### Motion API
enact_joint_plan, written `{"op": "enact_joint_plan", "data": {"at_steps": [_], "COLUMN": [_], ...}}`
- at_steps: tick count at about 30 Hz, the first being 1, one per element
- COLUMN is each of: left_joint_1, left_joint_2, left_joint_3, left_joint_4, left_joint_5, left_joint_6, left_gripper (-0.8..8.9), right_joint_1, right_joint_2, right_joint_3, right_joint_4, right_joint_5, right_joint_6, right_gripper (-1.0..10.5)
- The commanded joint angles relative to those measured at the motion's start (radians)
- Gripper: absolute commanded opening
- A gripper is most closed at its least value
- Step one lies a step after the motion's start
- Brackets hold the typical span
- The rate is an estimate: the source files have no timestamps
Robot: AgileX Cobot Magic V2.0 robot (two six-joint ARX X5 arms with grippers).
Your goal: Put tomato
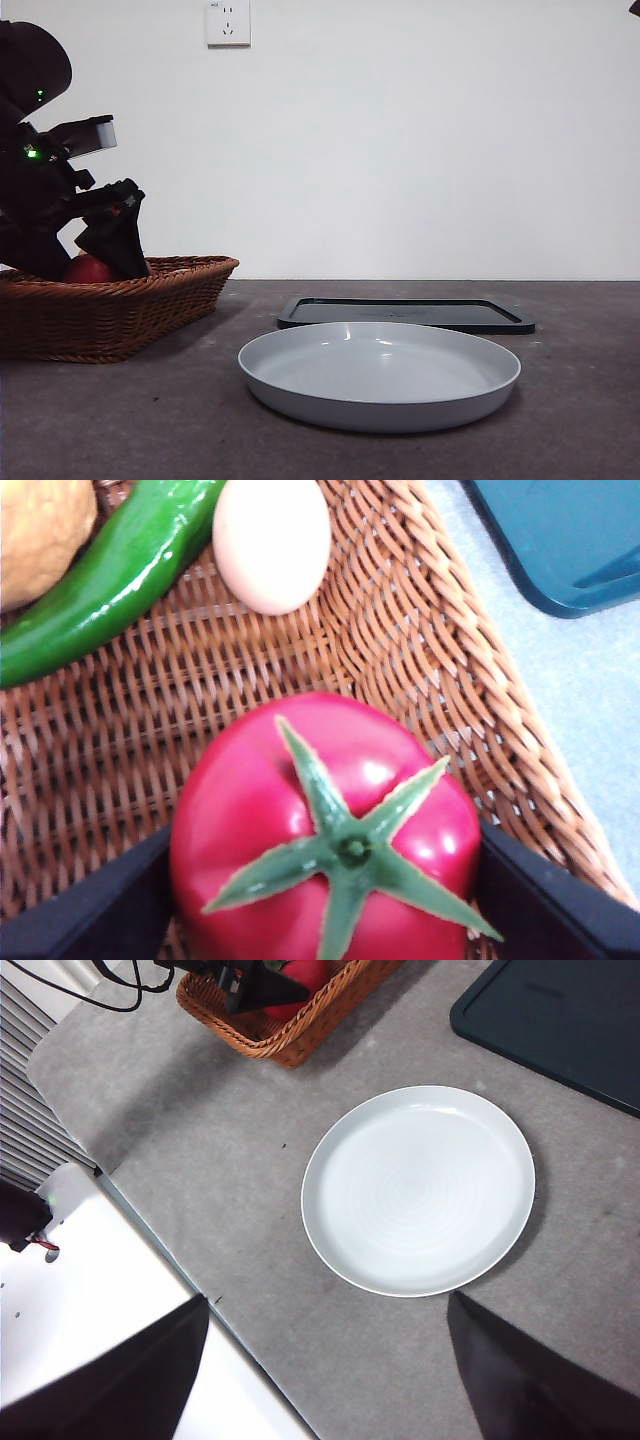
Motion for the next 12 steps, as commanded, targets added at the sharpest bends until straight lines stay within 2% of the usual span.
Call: {"op": "enact_joint_plan", "data": {"at_steps": [1,6,12], "left_joint_1": [-0.002,-0.002,-0.015], "left_joint_2": [0.011,-0.004,-0.097], "left_joint_3": [0.019,0.043,0.092], "left_joint_4": [0.008,-0.022,-0.033], "left_joint_5": [-0.002,-0.001,0.038], "left_joint_6": [0.007,-0.009,-0.074], "left_gripper": [3.00,3.00,3.00], "right_joint_1": [0.005,0.005,0.005], "right_joint_2": [0.008,0.008,0.008], "right_joint_3": [0.019,0.019,0.019], "right_joint_4": [0.010,0.010,0.013], "right_joint_5": [0.002,0.002,0.002], "right_joint_6": [-0.003,-0.003,-0.003], "right_gripper": [3.8,3.8,3.8]}}
